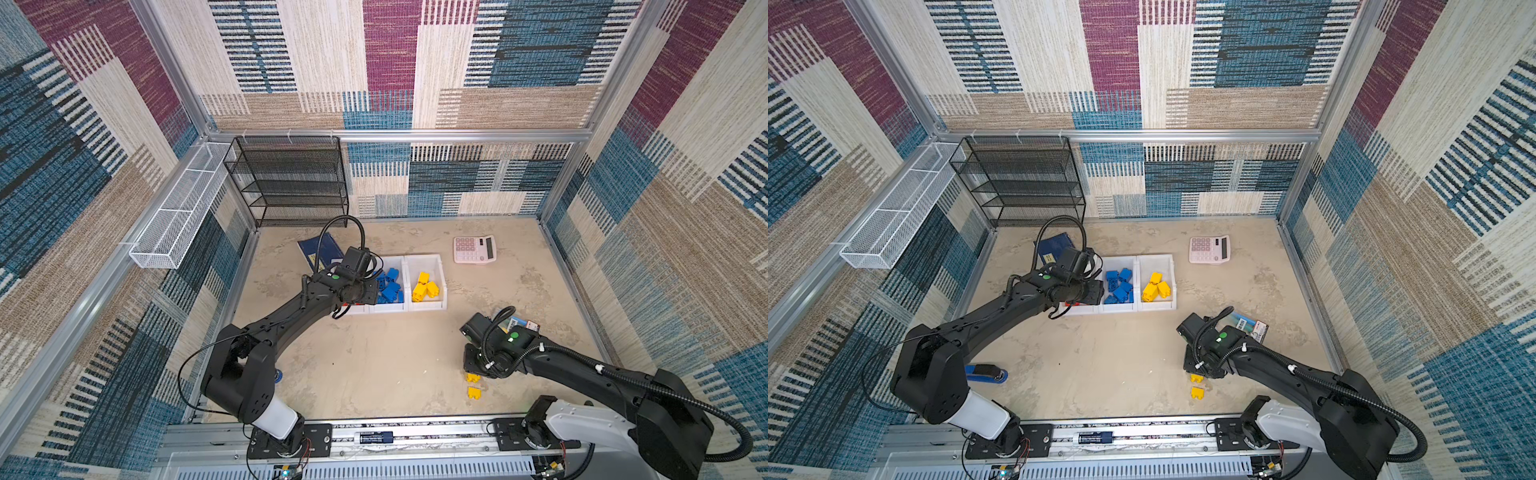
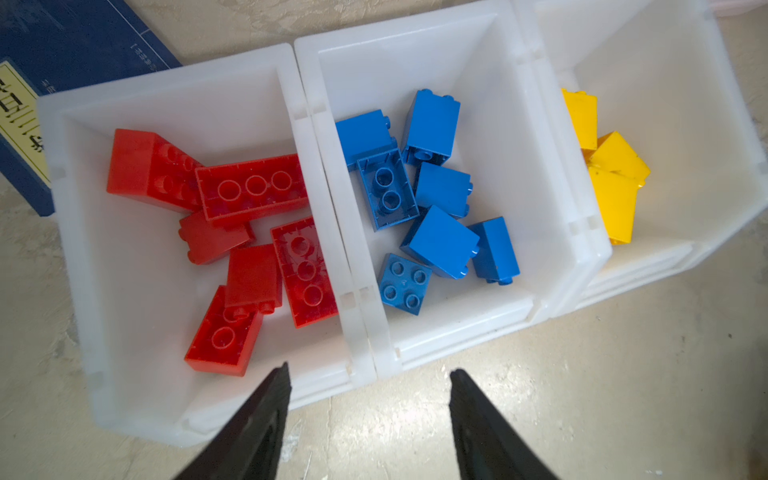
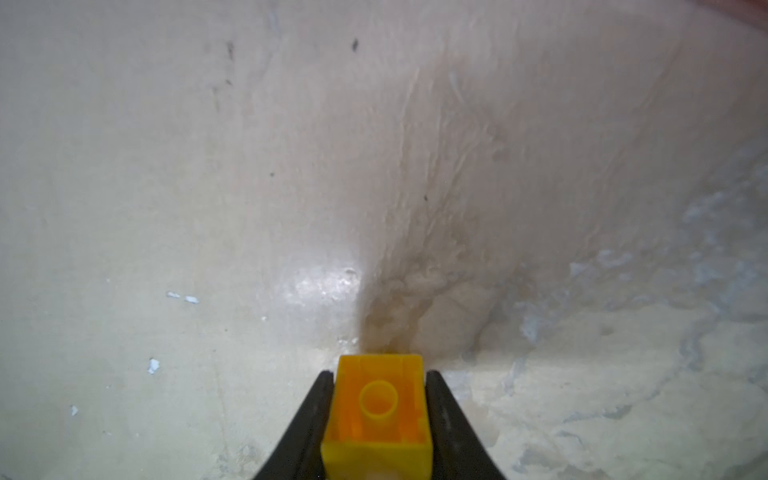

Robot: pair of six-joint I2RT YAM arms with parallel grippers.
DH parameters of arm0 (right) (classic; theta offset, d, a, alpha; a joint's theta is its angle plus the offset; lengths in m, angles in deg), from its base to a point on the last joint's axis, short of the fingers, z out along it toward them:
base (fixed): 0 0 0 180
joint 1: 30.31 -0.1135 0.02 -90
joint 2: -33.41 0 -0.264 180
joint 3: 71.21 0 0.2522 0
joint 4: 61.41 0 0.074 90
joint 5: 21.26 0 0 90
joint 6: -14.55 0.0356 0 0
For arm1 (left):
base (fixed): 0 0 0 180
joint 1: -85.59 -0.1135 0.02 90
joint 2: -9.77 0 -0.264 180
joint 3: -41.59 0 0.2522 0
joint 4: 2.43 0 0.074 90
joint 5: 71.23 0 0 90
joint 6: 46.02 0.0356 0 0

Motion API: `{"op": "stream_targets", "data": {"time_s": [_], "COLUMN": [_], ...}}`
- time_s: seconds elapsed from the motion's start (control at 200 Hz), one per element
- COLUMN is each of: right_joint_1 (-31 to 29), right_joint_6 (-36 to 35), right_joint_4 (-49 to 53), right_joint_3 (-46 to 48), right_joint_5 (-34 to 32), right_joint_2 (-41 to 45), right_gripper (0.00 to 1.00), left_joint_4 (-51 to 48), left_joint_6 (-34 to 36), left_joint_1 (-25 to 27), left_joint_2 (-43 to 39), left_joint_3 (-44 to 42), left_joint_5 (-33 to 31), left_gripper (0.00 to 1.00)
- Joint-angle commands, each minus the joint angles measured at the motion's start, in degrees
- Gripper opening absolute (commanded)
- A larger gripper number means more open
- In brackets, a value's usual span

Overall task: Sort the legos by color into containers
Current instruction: 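Carry the yellow brick with the right gripper into the far compartment and release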

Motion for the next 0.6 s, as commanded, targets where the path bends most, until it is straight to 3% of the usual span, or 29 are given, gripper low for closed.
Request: {"op": "stream_targets", "data": {"time_s": [0.0,0.351,0.596], "right_joint_1": [0.22,9.76,13.23], "right_joint_6": [-4.41,-23.86,-30.04], "right_joint_4": [-4.8,-14.21,-13.75], "right_joint_3": [-4.88,-33.72,-49.2], "right_joint_5": [-2.62,-0.65,-2.07], "right_joint_2": [-2.38,-22.47,-36.89], "right_gripper": [0.32,0.3,0.3], "left_joint_4": [0.01,-0.65,-0.75], "left_joint_6": [-1.69,-5.17,-7.52], "left_joint_1": [-0.1,-0.01,0.0], "left_joint_2": [-1.11,-6.61,-10.62], "left_joint_3": [-0.56,-5.68,-9.43], "left_joint_5": [0.17,2.42,3.33], "left_gripper": [0.64,0.64,0.65]}}
